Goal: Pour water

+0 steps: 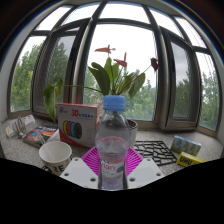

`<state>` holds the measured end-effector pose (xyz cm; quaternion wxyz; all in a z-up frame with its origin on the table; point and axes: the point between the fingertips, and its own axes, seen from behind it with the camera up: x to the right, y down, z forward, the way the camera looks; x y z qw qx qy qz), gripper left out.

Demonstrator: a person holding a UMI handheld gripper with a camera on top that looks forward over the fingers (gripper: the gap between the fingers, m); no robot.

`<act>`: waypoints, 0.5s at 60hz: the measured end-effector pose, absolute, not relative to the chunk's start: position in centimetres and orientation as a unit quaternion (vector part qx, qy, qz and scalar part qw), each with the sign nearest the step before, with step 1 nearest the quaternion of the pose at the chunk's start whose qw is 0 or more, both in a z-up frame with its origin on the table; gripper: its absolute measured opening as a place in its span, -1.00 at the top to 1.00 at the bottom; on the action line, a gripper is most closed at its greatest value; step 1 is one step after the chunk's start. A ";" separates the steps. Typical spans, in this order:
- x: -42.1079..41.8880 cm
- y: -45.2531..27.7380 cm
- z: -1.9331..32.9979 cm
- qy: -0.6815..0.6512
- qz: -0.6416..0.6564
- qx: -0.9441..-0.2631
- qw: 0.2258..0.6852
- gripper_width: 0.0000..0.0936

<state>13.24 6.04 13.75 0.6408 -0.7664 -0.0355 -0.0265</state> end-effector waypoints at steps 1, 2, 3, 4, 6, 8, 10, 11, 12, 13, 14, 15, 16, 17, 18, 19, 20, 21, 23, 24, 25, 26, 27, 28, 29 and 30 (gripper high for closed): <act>13.1 5.9 12.8 -0.036 -0.027 -0.769 0.638 0.41; 13.1 6.0 12.1 -0.036 -0.025 -0.773 0.633 0.41; 12.9 6.1 11.4 -0.036 -0.023 -0.776 0.630 0.41; 12.9 6.1 10.8 -0.035 -0.020 -0.778 0.626 0.41; 12.7 6.1 9.6 -0.032 -0.014 -0.783 0.621 0.41; 12.6 6.1 9.0 -0.030 -0.014 -0.784 0.620 0.41; 12.8 6.1 8.8 -0.026 -0.015 -0.772 0.635 0.42; 12.9 5.8 8.7 -0.028 -0.019 -0.775 0.631 0.41; 12.9 6.0 9.1 -0.027 -0.019 -0.769 0.639 0.42; 12.9 6.0 8.8 -0.026 -0.017 -0.771 0.637 0.41; 13.8 6.1 10.5 -0.024 -0.017 -0.775 0.631 0.40; 13.1 6.1 9.5 -0.019 -0.017 -0.772 0.635 0.40; 13.0 6.0 9.4 -0.016 -0.015 -0.773 0.634 0.37; 13.0 6.0 9.4 -0.014 -0.013 -0.773 0.634 0.32; 13.0 6.0 9.4 -0.012 -0.013 -0.773 0.634 0.27; 13.1 6.0 9.4 -0.011 -0.014 -0.774 0.633 0.21; 13.1 6.0 9.3 -0.011 -0.014 -0.775 0.632 0.14; 13.1 6.0 9.3 -0.012 -0.014 -0.776 0.630 0.08; 13.2 5.8 9.0 -0.011 -0.015 -0.783 0.622 -0.07; 13.2 5.7 8.8 -0.011 -0.016 -0.787 0.617 -0.17; 13.2 5.6 8.6 -0.012 -0.018 -0.791 0.612 -0.34; 13.3 5.5 8.4 -0.012 -0.021 -0.795 0.607 -0.53; 13.4 5.3 8.4 -0.011 -0.022 -0.797 0.604 -0.73; 13.4 5.1 8.7 -0.008 -0.022 -0.797 0.604 -0.86; 13.5 5.0 8.8 -0.006 -0.023 -0.797 0.603 -0.80; 13.7 4.7 9.0 -0.001 -0.024 -0.798 0.602 -0.76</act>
